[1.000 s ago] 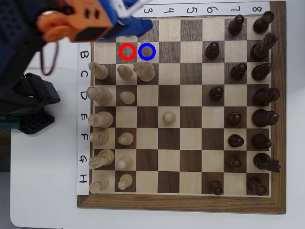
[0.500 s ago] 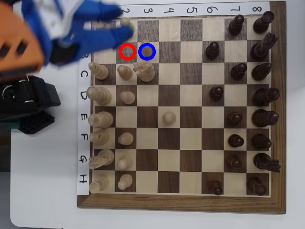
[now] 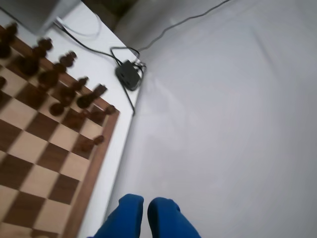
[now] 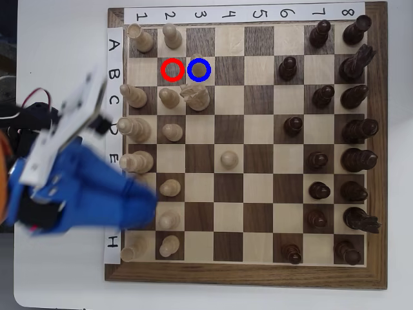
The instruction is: Move the piece to destination
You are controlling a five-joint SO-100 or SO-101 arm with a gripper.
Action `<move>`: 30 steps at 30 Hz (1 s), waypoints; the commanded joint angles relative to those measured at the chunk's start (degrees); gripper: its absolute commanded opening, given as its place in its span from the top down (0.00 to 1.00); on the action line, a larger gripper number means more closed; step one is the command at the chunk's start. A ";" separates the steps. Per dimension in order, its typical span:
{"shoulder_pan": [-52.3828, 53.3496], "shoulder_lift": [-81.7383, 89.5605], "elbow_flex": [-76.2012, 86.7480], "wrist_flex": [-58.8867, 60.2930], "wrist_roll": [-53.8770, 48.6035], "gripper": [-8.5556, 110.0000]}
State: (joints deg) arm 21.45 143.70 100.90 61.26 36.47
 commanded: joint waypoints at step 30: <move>77.43 48.34 71.46 -17.31 -41.66 0.89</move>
State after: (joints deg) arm 92.64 181.85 155.92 47.55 -4.83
